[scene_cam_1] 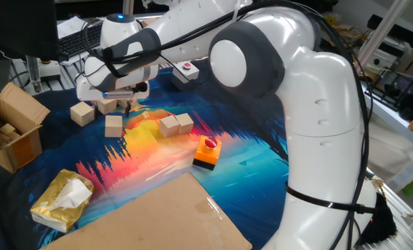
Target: Stack the blocks into a pyramid shape
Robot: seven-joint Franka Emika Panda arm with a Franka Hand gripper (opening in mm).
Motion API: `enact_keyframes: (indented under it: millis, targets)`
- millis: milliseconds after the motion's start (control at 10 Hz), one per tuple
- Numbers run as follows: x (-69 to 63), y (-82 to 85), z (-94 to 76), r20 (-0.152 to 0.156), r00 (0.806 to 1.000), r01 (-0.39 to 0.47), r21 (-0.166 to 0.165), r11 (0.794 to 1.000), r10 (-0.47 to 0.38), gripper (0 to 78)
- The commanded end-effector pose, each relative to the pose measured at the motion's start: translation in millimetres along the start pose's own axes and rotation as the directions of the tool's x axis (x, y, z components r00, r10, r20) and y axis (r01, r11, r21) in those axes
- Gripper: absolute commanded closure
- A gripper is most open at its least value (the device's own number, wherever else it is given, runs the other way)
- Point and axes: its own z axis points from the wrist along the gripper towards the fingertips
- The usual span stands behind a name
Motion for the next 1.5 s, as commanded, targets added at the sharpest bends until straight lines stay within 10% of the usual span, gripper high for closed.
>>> enact_keyframes:
  millis: [100, 1500]
  targets:
    - [21.3, 4.5, -3.0, 0.006, 0.996, -0.093, -0.004, 0.996, 0.093, 0.1]
    - [21.9, 7.1, 8.8, 0.015, 0.978, -0.206, -0.019, 0.978, 0.207, 0.1]
